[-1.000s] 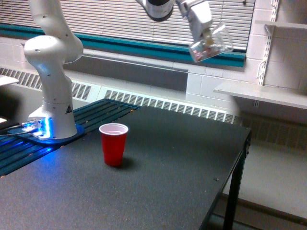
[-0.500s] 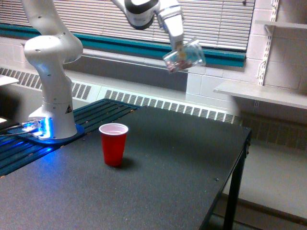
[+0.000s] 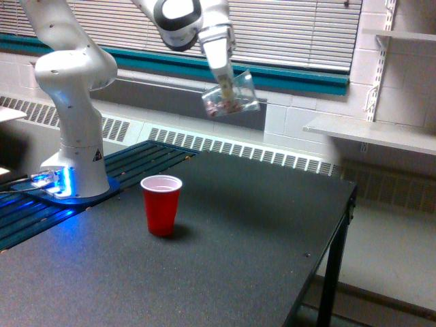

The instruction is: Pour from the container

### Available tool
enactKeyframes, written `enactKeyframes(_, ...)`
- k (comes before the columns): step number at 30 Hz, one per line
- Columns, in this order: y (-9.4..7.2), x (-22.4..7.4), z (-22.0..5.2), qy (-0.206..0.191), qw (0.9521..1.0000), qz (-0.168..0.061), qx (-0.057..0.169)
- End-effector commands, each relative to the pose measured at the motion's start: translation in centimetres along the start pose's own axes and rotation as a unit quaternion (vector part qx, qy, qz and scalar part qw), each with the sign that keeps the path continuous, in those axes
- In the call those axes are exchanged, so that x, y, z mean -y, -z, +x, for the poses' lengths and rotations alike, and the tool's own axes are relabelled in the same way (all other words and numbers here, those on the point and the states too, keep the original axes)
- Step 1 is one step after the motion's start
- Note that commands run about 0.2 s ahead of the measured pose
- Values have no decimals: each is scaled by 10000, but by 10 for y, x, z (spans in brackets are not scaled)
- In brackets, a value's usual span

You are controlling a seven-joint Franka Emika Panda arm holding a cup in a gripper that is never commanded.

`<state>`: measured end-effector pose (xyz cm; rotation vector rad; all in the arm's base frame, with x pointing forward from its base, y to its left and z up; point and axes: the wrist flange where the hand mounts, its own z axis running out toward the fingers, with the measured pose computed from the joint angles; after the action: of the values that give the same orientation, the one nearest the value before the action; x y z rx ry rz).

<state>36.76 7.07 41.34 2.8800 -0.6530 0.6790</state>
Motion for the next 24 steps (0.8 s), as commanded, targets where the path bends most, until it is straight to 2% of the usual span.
enactKeyframes(1,-2,-16,-15,-274,9995,-129,112)
enactKeyframes(12,-6,-43,-32,-653,9954,-552,429)
enactKeyframes(24,-10,-63,-43,-1147,9864,-972,661)
